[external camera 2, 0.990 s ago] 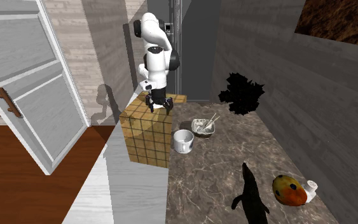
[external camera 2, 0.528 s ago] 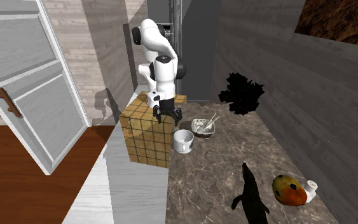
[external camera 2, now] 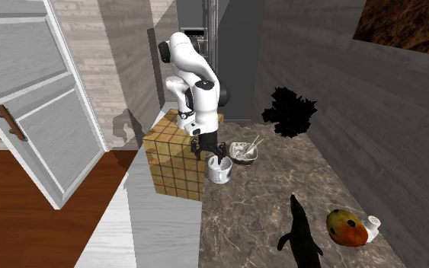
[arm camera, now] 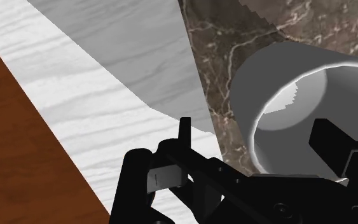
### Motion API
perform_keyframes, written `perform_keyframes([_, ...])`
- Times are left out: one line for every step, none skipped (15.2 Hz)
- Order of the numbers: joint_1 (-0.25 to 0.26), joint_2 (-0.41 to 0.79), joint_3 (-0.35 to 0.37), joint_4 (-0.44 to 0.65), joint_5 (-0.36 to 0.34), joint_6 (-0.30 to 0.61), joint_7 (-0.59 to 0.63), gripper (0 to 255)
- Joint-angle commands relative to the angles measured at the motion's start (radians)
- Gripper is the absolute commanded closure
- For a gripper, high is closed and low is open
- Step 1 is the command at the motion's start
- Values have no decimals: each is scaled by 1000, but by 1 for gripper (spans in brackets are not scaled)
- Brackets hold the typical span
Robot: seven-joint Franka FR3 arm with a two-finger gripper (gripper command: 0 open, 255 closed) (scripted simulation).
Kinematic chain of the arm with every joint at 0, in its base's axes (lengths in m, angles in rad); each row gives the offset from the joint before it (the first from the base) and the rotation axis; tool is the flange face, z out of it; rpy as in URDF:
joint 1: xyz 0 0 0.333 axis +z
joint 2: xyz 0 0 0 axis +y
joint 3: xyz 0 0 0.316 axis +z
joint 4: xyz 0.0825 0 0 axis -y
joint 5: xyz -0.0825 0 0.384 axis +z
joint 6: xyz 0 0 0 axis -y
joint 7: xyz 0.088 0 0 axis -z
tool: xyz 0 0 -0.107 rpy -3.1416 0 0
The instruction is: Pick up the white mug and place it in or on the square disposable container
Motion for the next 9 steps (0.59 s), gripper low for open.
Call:
perform_keyframes([2,14,-3,-4,-5,19,3,0])
perform_keyframes([3,22,-4,-7,-8,29,5,0])
perform_keyframes([5,33,-7,-11,-12,44,7,0])
perform_keyframes([5,33,-7,-12,-12,44,7,0])
perform_keyframes([5,33,-7,-12,-12,44,7,0])
perform_keyframes([5,33,-7,-11,-12,44,7,0])
perform_keyframes([5,33,-7,-11,-12,44,7,0])
perform_keyframes([5,33,-7,-11,-12,44,7,0])
perform_keyframes([5,33,-7,-11,-12,44,7,0])
